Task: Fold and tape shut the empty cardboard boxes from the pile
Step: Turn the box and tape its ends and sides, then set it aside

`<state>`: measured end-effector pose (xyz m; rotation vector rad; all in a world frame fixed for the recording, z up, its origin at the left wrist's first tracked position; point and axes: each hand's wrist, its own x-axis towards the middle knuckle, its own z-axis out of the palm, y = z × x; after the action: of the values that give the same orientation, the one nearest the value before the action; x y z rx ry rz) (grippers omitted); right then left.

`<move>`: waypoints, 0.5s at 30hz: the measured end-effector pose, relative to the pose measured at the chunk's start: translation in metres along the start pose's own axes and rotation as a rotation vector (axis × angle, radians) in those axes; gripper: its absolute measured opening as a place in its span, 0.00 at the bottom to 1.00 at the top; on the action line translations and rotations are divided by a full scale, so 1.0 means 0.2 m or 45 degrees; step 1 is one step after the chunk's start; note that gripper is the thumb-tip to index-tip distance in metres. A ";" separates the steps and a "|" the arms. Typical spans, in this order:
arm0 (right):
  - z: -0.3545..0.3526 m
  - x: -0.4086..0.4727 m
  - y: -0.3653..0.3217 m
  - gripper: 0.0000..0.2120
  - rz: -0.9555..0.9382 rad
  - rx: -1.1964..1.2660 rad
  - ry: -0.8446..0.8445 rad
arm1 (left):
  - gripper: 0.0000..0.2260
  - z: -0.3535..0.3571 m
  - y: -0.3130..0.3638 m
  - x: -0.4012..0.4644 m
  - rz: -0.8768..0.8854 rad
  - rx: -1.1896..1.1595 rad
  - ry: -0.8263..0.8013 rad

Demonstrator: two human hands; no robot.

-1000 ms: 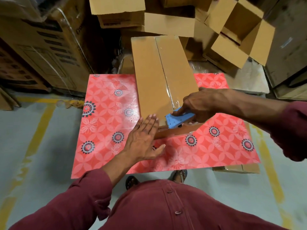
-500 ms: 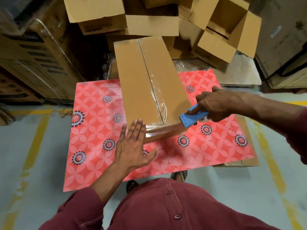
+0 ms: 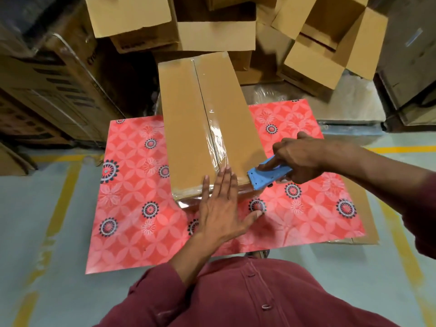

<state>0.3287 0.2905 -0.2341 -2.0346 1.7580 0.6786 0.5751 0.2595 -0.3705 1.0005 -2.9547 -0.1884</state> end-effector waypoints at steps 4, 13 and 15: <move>0.03 0.00 0.03 0.30 -0.057 0.038 0.063 | 0.48 0.04 -0.22 -0.15 -0.118 -0.010 0.065; 0.06 0.03 0.11 0.30 -0.213 0.046 0.145 | 0.52 -0.03 0.11 0.03 0.002 -0.040 0.067; 0.06 0.04 0.13 0.29 -0.241 0.055 0.155 | 0.51 0.01 0.22 0.10 -0.031 -0.115 0.085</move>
<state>0.3032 0.2879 -0.2475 -2.2185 1.6010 0.4634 0.5325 0.2830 -0.3678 1.0116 -2.8472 -0.2803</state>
